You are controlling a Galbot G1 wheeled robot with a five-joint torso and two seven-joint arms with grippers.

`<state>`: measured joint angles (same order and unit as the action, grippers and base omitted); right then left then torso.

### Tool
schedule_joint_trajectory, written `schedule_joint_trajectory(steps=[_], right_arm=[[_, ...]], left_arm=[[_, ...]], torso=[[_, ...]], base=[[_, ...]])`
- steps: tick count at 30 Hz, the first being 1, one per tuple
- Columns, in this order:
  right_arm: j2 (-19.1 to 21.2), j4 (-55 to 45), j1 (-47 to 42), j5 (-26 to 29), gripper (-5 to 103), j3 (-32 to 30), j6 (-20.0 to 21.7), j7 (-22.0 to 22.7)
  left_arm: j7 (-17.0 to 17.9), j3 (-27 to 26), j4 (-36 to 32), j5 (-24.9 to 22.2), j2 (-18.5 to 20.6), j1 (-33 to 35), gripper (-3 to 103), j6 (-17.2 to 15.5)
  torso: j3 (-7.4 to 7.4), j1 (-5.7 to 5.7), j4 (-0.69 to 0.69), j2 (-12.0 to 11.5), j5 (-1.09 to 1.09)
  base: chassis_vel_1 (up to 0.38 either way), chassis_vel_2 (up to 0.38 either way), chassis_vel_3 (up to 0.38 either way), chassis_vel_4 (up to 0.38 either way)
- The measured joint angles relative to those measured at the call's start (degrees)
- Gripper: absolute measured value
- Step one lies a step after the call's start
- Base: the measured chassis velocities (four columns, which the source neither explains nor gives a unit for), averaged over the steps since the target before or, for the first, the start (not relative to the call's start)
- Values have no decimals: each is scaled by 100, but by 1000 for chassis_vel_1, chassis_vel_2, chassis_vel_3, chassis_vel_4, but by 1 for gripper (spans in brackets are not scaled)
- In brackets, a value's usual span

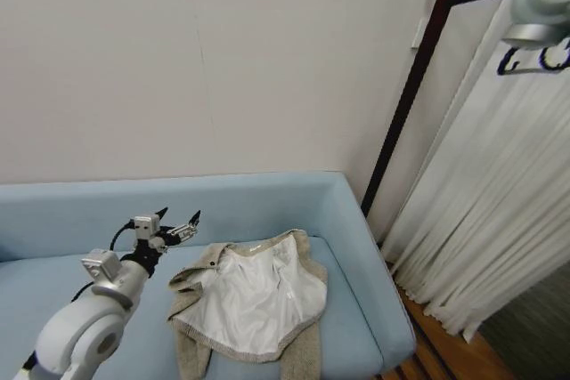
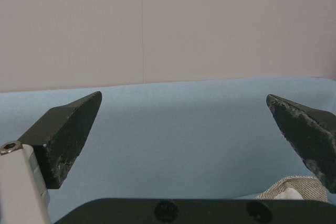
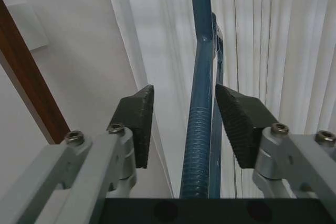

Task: Pick up the clothes from the sofa and hang them on the clothes hanger.

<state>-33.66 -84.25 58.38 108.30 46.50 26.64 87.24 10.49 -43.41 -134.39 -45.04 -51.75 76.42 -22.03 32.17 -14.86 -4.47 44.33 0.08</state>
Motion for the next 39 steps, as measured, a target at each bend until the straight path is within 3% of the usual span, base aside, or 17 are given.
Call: schedule_joint_trajectory(steps=[1, 5, 6, 9, 15, 28, 39], right_arm=[[0, 0, 0, 0, 43, 0, 0, 0], [72, -132, -26, -13, 22, -10, -98, -9], [72, -132, -26, -13, 22, -10, -98, -9], [161, -217, -76, -18, 8, -69, -242, -82], [284, -348, -132, -60, 8, -114, -293, -162], [395, -691, -34, -745, 8, 43, -182, -605], [831, -1647, -61, -411, 8, 111, -26, -616]], left_arm=[[0, 0, 0, 0, 0, 0, 100, 0], [1, -44, -56, -16, 17, 24, 100, 0], [1, -44, -56, -16, 17, 24, 100, 0], [6, -79, -83, -18, 13, 62, 100, 1], [16, -106, -133, -20, 20, 102, 100, 5], [39, -123, -240, -22, 26, 195, 100, 18], [45, -140, -164, -19, -13, 210, 100, 41]], torso=[[0, 0, 0, 0, 0], [0, 0, 1, 0, 0], [0, 0, 1, 0, 0], [0, 0, -1, 0, 0], [0, 0, 0, 0, 0], [0, 0, 2, 0, -1], [0, 0, 0, 0, 0]], base=[[0, 0, 0, 0], [0, 0, 0, 0], [0, 0, 0, 0], [0, 0, 0, 0], [0, 0, 0, 0], [0, 0, 0, 0], [0, 0, 0, 0]])
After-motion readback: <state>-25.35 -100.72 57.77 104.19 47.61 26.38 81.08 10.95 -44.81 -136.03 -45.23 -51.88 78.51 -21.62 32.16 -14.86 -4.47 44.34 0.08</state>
